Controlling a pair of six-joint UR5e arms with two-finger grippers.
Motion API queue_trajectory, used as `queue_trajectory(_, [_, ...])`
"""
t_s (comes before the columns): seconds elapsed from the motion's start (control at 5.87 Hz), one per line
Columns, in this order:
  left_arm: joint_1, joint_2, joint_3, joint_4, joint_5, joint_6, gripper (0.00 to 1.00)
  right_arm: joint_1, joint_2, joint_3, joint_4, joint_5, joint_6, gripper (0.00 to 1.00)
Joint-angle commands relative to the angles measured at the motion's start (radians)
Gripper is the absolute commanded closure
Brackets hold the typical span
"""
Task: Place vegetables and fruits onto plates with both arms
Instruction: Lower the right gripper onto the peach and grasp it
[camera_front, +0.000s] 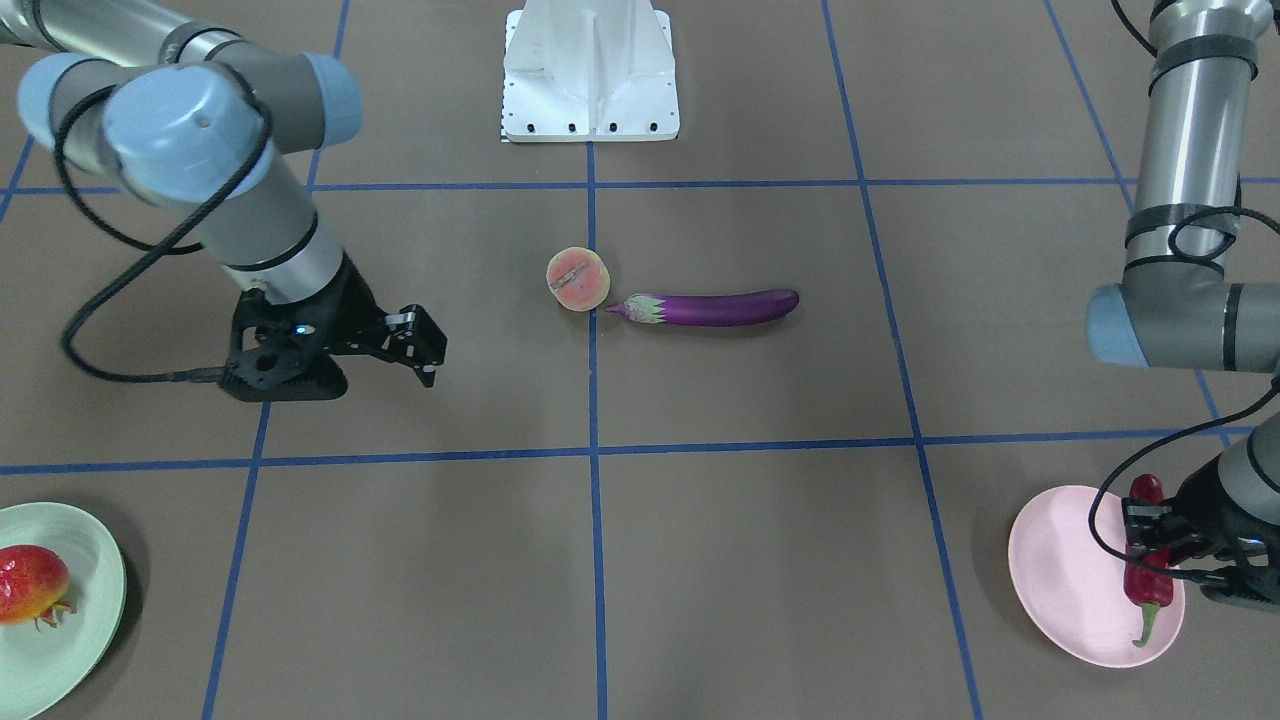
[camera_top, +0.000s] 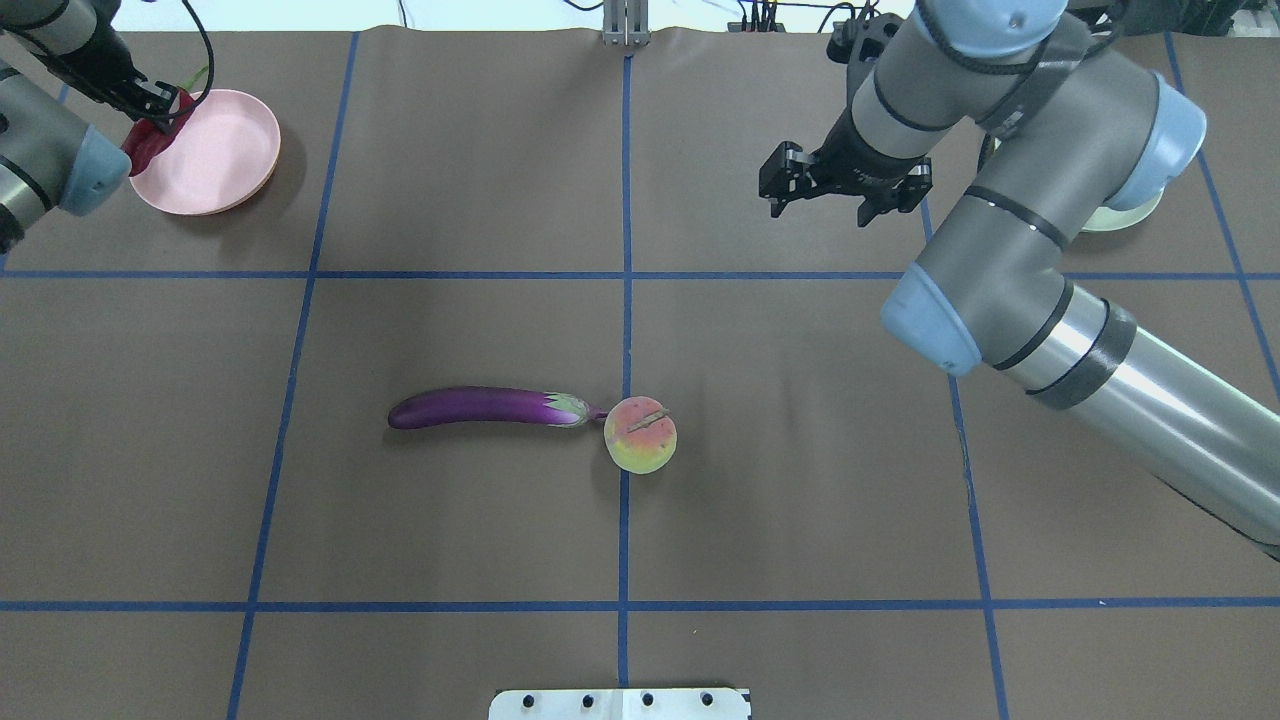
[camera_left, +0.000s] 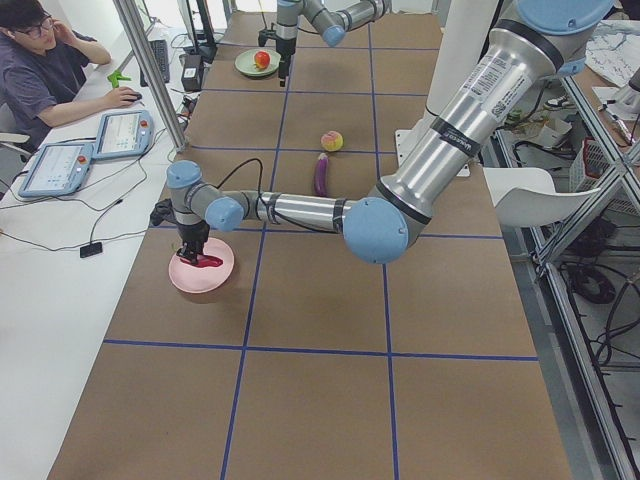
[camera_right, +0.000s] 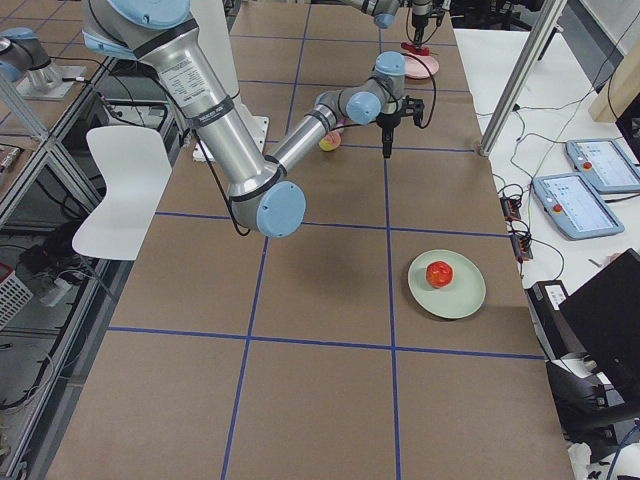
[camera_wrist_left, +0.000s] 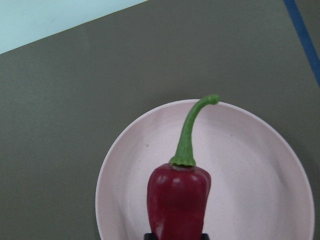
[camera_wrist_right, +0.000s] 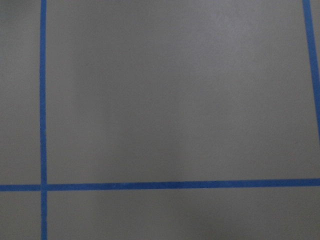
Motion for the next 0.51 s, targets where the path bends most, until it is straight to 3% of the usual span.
queue_trajectory(0.0, [0.003, 0.001, 0.03, -0.021, -0.008, -0.002, 0.38, -0.13, 0.025, 0.046, -0.031, -0.087, 0.134, 0.0])
queue_trajectory(0.17, [0.004, -0.001, 0.027, -0.023, -0.01, -0.007, 0.0, -0.199, 0.016, 0.076, -0.043, -0.145, 0.178, 0.0])
queue_trajectory(0.34, [0.003, -0.005, 0.019, -0.021, -0.019, -0.016, 0.0, -0.251, 0.013, 0.121, -0.081, -0.177, 0.207, 0.0])
